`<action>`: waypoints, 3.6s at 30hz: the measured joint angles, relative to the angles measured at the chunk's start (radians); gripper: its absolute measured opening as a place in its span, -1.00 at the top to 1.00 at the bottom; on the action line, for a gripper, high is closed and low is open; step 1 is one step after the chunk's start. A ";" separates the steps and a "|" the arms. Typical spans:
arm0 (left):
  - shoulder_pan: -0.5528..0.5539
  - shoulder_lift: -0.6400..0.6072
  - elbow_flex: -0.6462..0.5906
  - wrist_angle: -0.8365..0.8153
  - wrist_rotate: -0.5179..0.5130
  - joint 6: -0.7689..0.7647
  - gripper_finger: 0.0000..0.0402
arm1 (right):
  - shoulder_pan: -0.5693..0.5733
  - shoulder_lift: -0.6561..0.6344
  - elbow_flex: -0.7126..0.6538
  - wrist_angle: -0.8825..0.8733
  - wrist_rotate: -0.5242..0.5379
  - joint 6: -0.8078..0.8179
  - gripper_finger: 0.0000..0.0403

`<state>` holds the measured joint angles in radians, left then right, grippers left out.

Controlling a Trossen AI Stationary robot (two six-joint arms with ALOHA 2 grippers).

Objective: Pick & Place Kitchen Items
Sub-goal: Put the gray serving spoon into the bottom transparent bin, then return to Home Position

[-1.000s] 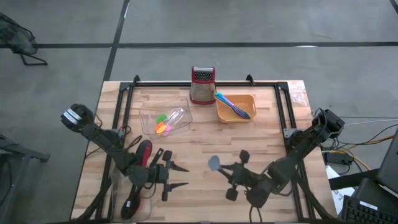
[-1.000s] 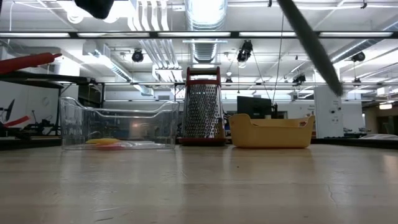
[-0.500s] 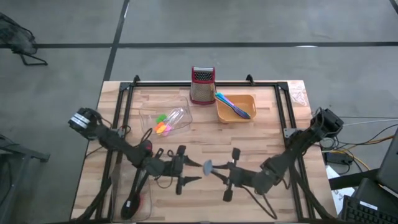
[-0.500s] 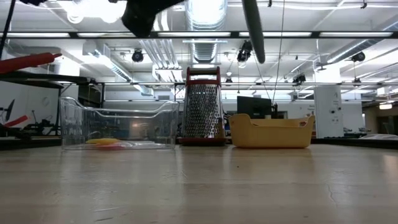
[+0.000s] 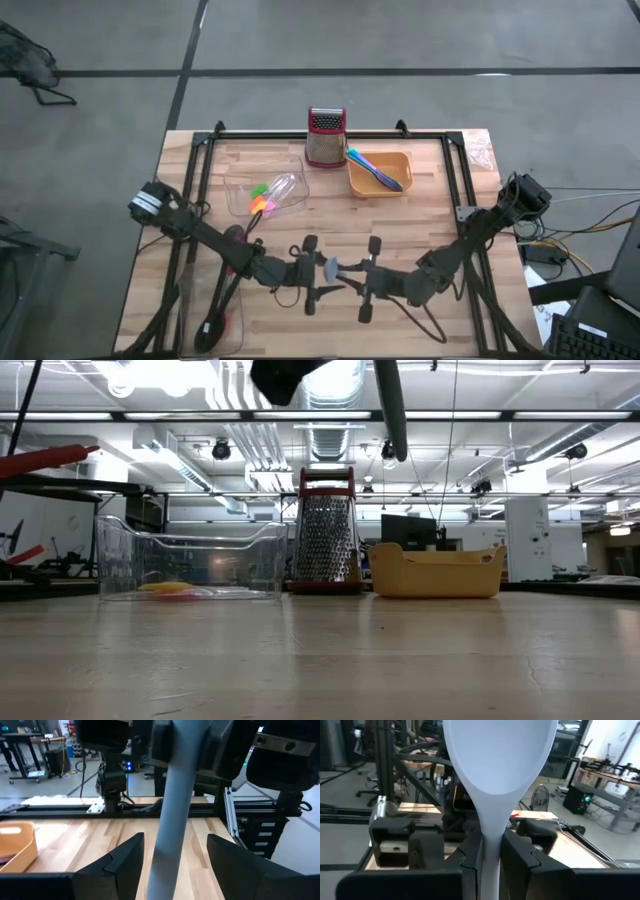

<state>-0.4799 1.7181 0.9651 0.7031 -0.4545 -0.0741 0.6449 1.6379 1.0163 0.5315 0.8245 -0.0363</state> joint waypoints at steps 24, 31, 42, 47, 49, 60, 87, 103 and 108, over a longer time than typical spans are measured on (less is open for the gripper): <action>-0.001 0.016 0.046 -0.047 0.070 0.085 0.70 | -0.002 0.000 -0.009 -0.003 -0.071 0.011 0.75; -0.002 -0.032 0.045 -0.155 0.088 0.049 0.70 | 0.002 0.000 -0.009 -0.003 -0.071 0.025 0.56; -0.083 -0.325 0.043 -0.624 0.081 -0.217 0.68 | 0.050 0.000 -0.009 -0.041 -0.066 -0.049 0.05; -0.153 -0.493 0.044 -0.914 0.131 -0.451 0.68 | 0.051 0.000 -0.009 -0.098 -0.066 -0.003 -0.03; -0.199 -0.548 0.044 -1.020 0.121 -0.513 0.68 | 0.049 0.000 -0.009 -0.116 -0.066 0.008 -0.05; -0.569 -0.643 0.043 -1.670 -0.112 -1.225 0.66 | 0.039 0.000 -0.012 -0.132 -0.066 0.010 -0.02; -0.794 -0.360 -0.081 -1.695 -0.096 -1.894 0.55 | 0.014 0.000 -0.033 -0.133 -0.066 0.017 0.34; -0.791 -0.404 -0.044 -1.665 -0.534 -1.624 0.02 | -0.004 0.000 -0.073 -0.133 -0.066 0.073 0.55; -0.740 -0.404 -0.055 -1.615 -0.750 -1.462 0.12 | -0.046 0.000 -0.085 -0.133 -0.141 0.129 0.71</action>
<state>-1.2197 1.3142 0.9100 -0.9122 -1.2045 -1.5362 0.5985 1.6376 0.9314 0.3985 0.6831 0.0924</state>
